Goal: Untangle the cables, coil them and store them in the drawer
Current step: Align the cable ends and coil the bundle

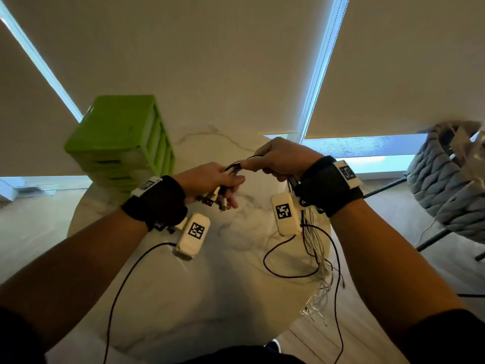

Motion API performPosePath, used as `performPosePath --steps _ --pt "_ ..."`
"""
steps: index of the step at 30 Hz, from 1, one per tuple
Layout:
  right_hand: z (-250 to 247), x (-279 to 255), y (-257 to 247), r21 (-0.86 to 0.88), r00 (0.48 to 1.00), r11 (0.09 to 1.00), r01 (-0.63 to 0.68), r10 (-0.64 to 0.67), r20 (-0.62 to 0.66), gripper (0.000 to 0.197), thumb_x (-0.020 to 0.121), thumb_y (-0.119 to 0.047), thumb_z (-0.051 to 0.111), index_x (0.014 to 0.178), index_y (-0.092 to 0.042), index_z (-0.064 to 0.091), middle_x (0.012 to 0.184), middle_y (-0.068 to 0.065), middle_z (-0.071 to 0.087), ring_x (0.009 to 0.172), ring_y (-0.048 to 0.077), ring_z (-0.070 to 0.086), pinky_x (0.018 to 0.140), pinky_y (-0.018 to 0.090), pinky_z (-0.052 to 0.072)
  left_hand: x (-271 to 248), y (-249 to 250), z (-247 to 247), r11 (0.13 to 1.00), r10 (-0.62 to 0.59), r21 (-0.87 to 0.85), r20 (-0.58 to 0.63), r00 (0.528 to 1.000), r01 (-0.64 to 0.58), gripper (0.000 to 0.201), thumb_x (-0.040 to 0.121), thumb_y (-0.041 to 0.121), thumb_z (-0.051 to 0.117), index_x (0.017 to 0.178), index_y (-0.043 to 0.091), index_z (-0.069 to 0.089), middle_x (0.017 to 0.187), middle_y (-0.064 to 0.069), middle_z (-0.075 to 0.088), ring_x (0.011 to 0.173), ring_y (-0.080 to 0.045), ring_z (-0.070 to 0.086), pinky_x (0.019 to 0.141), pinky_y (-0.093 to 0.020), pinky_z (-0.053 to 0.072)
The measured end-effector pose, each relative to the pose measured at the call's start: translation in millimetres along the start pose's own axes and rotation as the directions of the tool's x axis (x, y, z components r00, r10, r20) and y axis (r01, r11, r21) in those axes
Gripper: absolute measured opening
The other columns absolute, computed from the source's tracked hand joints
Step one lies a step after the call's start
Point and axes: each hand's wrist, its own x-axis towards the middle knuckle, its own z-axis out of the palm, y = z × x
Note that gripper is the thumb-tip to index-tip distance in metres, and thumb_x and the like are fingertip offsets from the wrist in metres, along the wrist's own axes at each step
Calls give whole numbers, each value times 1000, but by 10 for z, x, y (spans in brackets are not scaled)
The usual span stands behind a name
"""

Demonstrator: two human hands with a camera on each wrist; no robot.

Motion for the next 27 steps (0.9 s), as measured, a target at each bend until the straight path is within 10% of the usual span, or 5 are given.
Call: performPosePath --steps 4,8,11,22,27 --pt "237 245 -83 7 998 999 45 -44 -44 35 82 -45 70 60 -19 64 54 -6 46 52 12 37 47 22 31 -19 -213 -71 825 -84 -559 26 996 84 37 81 42 58 63 11 49 67 -9 64 72 -27 69 58 -31 56" --pt "671 376 -73 -232 938 965 122 -189 -290 26 88 -44 63 102 -23 68 92 -4 62 85 12 55 74 27 42 -20 -472 -240 582 -152 -812 -59 987 41 61 95 47 45 45 13 47 46 -2 47 54 -17 63 51 -26 54" --pt "983 302 -30 -248 917 918 310 -358 -177 34 89 -40 62 121 -28 64 112 -2 61 101 12 55 88 28 43 -65 -626 -422 427 -207 -904 -93 974 5 63 98 48 36 47 13 44 40 2 47 44 -12 59 48 -22 53" --pt "1620 387 66 -299 753 760 577 -637 -168 41 84 -36 70 122 -23 66 124 -1 62 114 14 58 95 32 50 -182 -861 -613 429 -236 -899 -24 972 82 69 98 55 27 63 8 63 48 -5 52 40 -16 53 36 -18 41" --pt "1742 386 148 -331 725 741 584 -660 -198 35 85 -45 62 110 -23 72 116 1 64 100 13 61 83 20 48 -197 -1035 -678 345 -252 -936 -21 968 70 55 97 47 39 62 11 59 57 -2 58 58 -17 62 62 -28 50"
